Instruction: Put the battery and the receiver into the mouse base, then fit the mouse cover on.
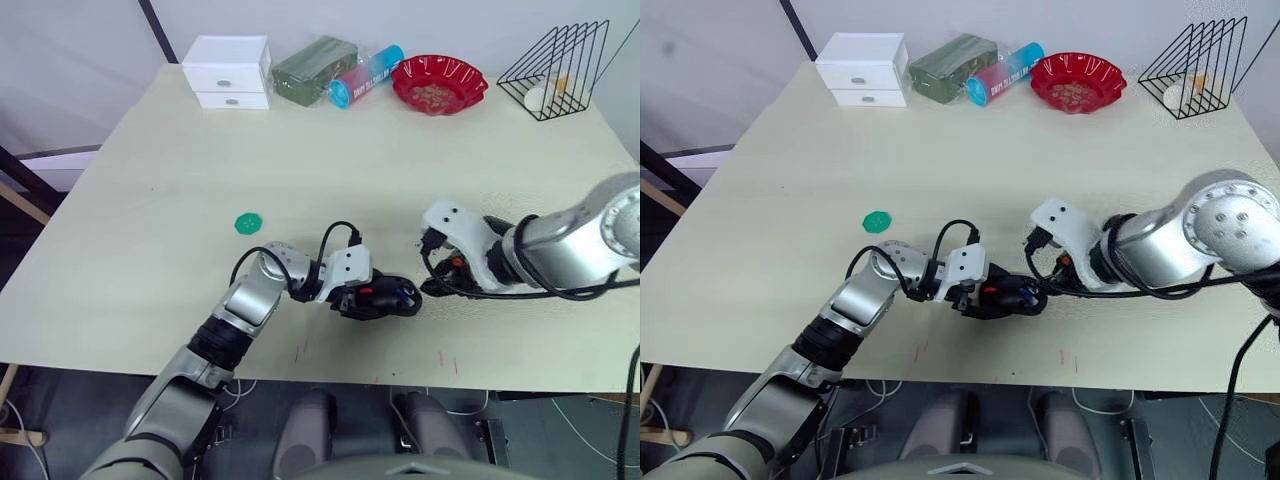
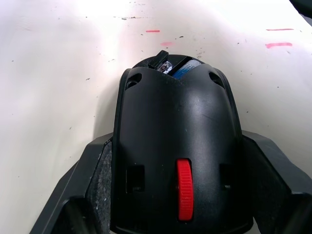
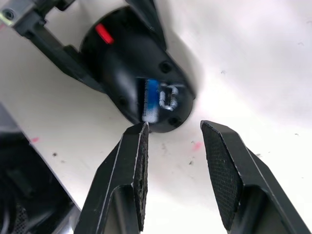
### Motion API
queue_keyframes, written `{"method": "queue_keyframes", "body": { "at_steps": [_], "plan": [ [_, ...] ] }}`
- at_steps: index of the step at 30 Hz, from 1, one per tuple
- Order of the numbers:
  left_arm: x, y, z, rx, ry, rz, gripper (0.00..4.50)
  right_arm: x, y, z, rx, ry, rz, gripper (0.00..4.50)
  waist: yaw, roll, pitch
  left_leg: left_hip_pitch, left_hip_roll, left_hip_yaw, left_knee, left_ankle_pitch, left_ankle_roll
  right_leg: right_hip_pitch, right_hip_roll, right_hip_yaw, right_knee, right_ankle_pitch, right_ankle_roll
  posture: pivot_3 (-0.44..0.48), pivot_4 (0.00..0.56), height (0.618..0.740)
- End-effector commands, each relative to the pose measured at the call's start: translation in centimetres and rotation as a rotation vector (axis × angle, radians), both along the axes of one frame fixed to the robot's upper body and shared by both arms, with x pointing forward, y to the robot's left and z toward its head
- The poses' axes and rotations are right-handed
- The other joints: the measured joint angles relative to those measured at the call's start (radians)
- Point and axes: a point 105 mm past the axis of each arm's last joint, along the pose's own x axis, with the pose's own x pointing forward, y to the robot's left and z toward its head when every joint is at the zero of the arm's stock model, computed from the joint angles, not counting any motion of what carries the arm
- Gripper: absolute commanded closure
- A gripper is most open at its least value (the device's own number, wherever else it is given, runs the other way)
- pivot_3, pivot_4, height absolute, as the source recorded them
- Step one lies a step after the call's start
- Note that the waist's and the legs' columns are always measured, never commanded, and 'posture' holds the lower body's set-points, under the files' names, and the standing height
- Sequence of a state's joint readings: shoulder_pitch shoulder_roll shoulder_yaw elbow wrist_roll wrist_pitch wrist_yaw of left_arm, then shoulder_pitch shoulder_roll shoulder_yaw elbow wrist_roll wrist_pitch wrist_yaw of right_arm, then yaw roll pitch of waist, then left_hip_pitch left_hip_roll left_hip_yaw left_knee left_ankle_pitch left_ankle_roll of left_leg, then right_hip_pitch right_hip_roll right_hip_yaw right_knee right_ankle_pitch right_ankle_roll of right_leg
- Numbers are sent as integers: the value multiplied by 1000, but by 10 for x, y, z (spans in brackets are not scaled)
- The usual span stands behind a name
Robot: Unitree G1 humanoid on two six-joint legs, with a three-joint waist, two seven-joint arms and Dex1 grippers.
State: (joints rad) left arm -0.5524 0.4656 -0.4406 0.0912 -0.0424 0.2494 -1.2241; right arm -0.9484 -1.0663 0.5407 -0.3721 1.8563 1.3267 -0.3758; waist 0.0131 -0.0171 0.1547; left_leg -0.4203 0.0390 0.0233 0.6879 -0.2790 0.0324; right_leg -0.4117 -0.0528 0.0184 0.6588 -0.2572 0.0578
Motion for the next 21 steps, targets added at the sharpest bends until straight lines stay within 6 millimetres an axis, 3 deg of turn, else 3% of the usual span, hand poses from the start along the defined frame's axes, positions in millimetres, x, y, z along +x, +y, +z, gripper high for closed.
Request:
{"method": "queue_keyframes", "body": {
  "at_steps": [1, 10, 17, 20, 21],
  "plan": [
    [-6, 4, -15, 57, 39, -9, 1534, 0, 1, 14, 88, -96, 13, 2726, 0, 0, 0, 0, 0, 0, 0, 0, 0, 0, 0, 0, 0, 0, 0, 0, 150, 740],
    [-6, 5, -15, 61, 43, -13, 1534, 4, -3, 18, 345, -282, -15, 2726, 0, 0, 0, 0, -1, 0, 0, 0, 0, 0, 1, 0, 0, 0, 0, 0, 150, 740],
    [-4, 7, -13, 66, 41, -11, 1534, 2, -4, 7, 460, -400, 22, 2726, 0, 0, 0, 1, -2, 0, 0, 0, 0, 1, 4, 1, 0, 0, 0, 0, 150, 740],
    [-5, 8, -12, 70, 41, -13, 1534, 0, -4, -1, 491, -450, 55, 3496, -1, 0, 0, 2, -2, 0, 0, 0, 0, 1, 4, 2, 1, 0, 0, 0, 150, 740],
    [-5, 8, -12, 71, 41, -14, 1534, -1, -3, -2, 494, -462, 64, 3991, -1, -1, 0, 2, -2, 1, 0, 0, 0, 1, 4, 2, 1, 0, 0, 0, 150, 740]
  ]
}}
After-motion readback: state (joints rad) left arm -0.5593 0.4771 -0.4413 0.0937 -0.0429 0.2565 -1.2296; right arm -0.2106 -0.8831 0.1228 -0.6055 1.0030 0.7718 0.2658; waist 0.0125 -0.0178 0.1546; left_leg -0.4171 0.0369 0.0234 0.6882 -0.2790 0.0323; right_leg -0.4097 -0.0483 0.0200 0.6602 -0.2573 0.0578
